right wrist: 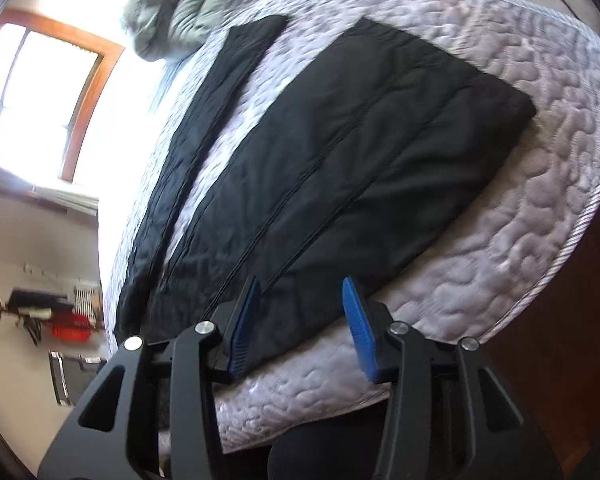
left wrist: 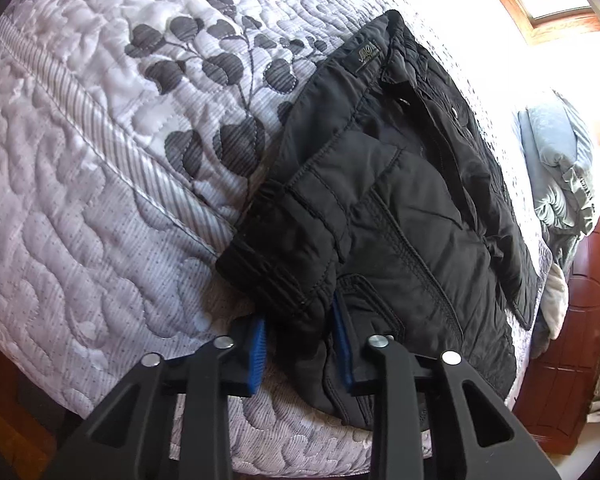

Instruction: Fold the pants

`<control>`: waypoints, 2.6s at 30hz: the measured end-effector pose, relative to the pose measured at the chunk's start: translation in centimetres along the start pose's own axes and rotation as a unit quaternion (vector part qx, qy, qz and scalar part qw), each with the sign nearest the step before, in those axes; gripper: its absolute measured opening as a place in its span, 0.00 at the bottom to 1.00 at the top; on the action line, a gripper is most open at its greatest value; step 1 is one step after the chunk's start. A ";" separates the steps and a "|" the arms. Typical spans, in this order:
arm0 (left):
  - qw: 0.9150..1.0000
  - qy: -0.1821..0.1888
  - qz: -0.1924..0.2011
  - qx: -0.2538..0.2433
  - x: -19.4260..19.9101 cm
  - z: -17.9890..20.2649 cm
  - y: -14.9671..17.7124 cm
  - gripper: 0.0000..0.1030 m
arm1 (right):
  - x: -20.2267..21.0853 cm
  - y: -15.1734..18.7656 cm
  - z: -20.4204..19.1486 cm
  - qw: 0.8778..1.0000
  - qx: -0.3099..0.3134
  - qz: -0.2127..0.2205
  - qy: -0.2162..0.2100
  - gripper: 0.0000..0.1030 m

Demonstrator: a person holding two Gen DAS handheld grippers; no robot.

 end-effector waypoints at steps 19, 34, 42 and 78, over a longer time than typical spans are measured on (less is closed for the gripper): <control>0.988 -0.053 0.120 0.077 2.7 -0.3 -0.1 0.17 | -0.7 -4.5 6.0 0.998 -0.050 0.026 -0.038 0.12; 0.978 -0.101 0.169 0.074 8.4 -2.9 -1.0 0.80 | 2.3 -1.0 2.4 0.996 0.025 0.024 0.080 0.70; 0.982 -0.082 0.148 -0.082 14.1 4.7 -15.2 0.96 | 0.9 -9.9 -8.9 0.990 0.128 -0.023 0.047 0.90; 0.981 -0.122 -0.004 -0.148 -0.5 10.1 -31.8 0.37 | -26.0 -40.2 -27.5 0.933 0.295 -0.155 0.136 0.45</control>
Point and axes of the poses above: each gripper's, at about its wrist camera, not at the fingertips, and x roughly against the way its jaws point, z to its right, y to its underside, the point moved 1 cm from there along -x, roughly the way its jaws point, and after that the axes turned 12 degrees about -z, right-handed, at the moved point
